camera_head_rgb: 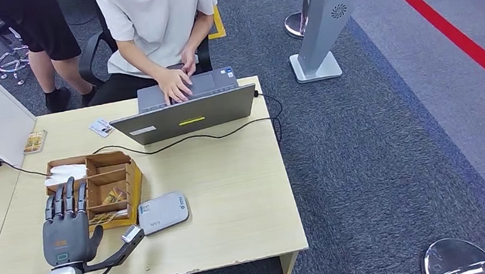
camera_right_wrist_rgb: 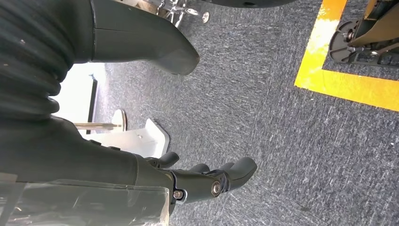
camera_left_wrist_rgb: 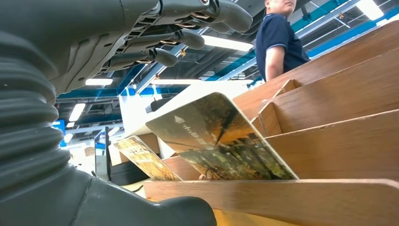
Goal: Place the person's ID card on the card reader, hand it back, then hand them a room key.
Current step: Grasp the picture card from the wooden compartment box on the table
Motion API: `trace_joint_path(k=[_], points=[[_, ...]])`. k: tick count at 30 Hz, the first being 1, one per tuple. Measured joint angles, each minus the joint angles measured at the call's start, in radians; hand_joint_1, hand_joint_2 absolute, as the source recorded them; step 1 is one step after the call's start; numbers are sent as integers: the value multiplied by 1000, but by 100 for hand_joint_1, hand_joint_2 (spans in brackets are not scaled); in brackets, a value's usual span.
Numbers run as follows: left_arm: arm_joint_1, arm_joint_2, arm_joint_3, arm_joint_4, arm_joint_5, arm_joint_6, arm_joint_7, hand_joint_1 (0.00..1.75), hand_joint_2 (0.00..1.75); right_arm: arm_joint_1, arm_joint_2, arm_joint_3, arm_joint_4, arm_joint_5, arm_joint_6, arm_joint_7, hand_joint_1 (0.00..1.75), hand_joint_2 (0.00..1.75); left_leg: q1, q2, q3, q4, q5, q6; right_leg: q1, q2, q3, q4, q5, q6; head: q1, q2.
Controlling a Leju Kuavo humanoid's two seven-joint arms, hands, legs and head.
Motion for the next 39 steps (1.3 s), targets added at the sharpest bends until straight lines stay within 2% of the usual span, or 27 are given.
trace_joint_path(k=[15, 19, 21, 25, 39], points=[[-12, -1, -4, 4, 0, 0, -10, 0, 175, 0, -2, 8, 0, 0, 1, -3, 0, 175, 0, 0, 0, 0, 0, 0, 0, 0, 0, 0, 0, 0, 0, 0], [-12, -1, -11, 4, 0, 0, -14, 96, 175, 0, -2, 9, 0, 0, 2, -3, 0, 175, 0, 0, 0, 0, 0, 0, 0, 0, 0, 0, 0, 0, 0, 0], [-12, -2, -13, 4, 0, 0, -23, 96, 175, 0, -2, 9, 0, 0, 1, -3, 0, 175, 0, 0, 0, 0, 0, 0, 0, 0, 0, 0, 0, 0, 0, 0], [-12, -6, -13, 4, 0, 0, -32, 175, 175, 0, -2, 9, 0, 0, 1, -3, 0, 175, 0, 0, 0, 0, 0, 0, 0, 0, 0, 0, 0, 0, 0, 0], [-14, -26, 23, 28, 5, 2, -174, 175, 175, 0, -4, 10, 0, -1, 2, -4, 0, 175, 0, 0, 0, 0, 0, 0, 0, 0, 0, 0, 0, 0, 0, 0]])
